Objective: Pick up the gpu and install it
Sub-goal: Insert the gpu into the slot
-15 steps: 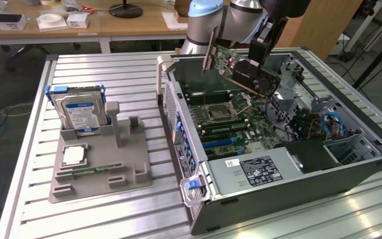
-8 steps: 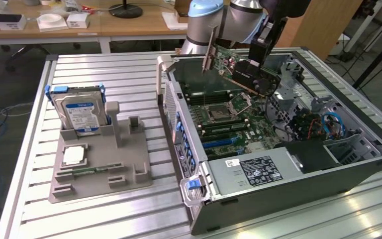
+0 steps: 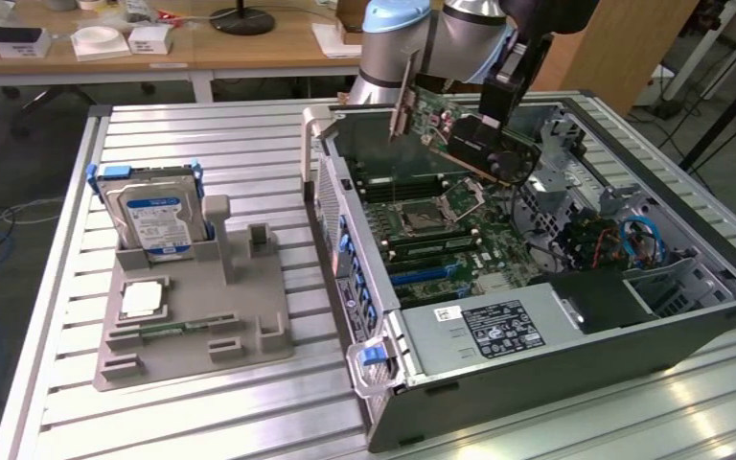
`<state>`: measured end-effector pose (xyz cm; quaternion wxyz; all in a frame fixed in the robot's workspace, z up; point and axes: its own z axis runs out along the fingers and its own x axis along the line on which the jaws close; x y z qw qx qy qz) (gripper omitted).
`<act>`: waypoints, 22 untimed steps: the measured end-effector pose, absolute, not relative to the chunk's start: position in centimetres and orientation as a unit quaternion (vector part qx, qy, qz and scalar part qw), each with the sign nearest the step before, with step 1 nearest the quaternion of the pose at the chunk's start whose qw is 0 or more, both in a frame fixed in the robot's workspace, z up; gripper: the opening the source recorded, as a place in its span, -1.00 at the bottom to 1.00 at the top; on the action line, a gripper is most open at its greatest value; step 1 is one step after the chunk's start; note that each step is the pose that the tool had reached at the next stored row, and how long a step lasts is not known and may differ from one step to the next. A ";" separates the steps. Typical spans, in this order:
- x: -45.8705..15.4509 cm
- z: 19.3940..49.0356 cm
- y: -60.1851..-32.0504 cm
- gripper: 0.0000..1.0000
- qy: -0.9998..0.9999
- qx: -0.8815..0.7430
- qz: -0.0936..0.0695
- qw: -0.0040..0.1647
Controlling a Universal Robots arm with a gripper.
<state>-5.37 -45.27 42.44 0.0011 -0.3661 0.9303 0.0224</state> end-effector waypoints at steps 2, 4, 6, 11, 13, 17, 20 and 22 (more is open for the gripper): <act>-5.4 42.4 -45.3 -0.48 0.928 -0.372 0.022 0.001; -5.4 42.4 -45.3 -0.48 0.925 -0.378 0.022 0.001; -5.4 42.4 -45.3 -0.48 0.922 -0.386 0.022 0.001; -5.4 42.4 -45.3 -0.48 0.914 -0.405 0.022 0.000; -5.4 42.4 -45.3 -0.48 0.910 -0.413 0.022 0.000; -5.4 42.4 -45.3 -0.48 0.903 -0.430 0.022 0.000; -5.4 42.4 -45.3 -0.48 0.896 -0.444 0.022 -0.001; -5.4 42.4 -45.3 -0.48 0.891 -0.453 0.022 -0.001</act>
